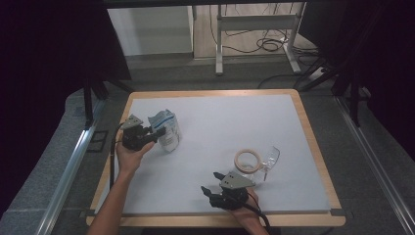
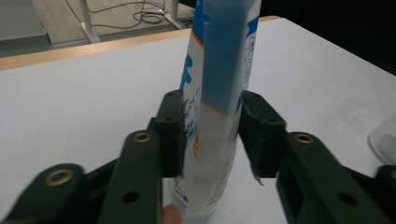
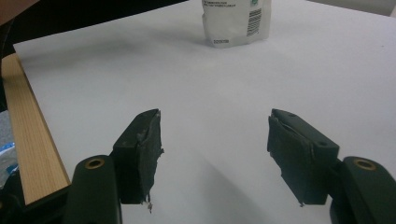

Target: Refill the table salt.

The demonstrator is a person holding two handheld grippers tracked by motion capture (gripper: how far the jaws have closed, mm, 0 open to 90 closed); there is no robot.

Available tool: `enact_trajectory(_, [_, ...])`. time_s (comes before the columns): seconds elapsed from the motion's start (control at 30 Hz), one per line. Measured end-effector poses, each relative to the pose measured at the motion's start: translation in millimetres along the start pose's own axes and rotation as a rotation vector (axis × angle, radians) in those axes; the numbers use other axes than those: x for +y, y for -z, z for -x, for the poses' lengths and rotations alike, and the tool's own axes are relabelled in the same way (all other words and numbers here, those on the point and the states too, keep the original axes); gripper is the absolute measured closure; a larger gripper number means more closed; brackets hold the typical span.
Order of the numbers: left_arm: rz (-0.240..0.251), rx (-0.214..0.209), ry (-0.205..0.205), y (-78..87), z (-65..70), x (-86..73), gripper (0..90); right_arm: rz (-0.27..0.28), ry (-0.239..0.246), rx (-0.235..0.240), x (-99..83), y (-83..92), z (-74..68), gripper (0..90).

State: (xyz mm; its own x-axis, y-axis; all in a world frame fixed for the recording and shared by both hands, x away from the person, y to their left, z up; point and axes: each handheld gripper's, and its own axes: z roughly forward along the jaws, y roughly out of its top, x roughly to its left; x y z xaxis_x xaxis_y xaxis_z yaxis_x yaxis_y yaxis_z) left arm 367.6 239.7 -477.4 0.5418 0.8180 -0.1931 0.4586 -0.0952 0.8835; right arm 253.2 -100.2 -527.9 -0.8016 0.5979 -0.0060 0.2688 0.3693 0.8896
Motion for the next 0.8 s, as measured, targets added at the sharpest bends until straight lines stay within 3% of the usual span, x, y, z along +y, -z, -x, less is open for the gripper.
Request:
enact_trajectory(0.17, [0.01,-0.007,-0.005,-2.0,-1.0,0.1,79.6,-0.001,-0.003,-0.001,-0.7,0.0,0.5,35.9])
enact_trajectory(0.43, [0.028,-0.016,-0.012,-4.9,1.4,0.8,83.7,-0.004,-0.001,0.002,-1.2,-1.2,-0.3,35.9])
enact_trajectory(0.53, [0.035,-0.006,-0.026,-5.3,3.3,2.4,81.7,-0.006,0.002,0.001,-1.4,-1.3,-0.2,35.8])
enact_trajectory(0.57, [0.051,-0.022,-0.012,-3.7,3.8,7.0,65.4,-0.005,0.002,0.002,-1.7,-1.5,-0.3,35.8])
enact_trajectory(0.6, [0.051,-0.022,-0.012,-3.7,3.8,7.0,62.8,-0.005,0.002,0.002,-1.7,-1.5,-0.3,35.8])
enact_trajectory(0.63, [0.045,-0.018,-0.029,-2.1,5.4,11.5,66.4,-0.006,0.003,0.002,-1.9,-1.8,-0.8,35.8])
enact_trajectory(0.7, [0.045,-0.019,-0.027,-1.9,6.2,14.4,68.2,-0.009,0.006,0.002,-1.9,-1.9,-1.6,35.7])
enact_trajectory(0.8, [0.046,-0.003,-0.019,-1.8,6.5,15.5,79.4,-0.007,0.007,0.004,-2.0,-2.3,-2.4,35.7])
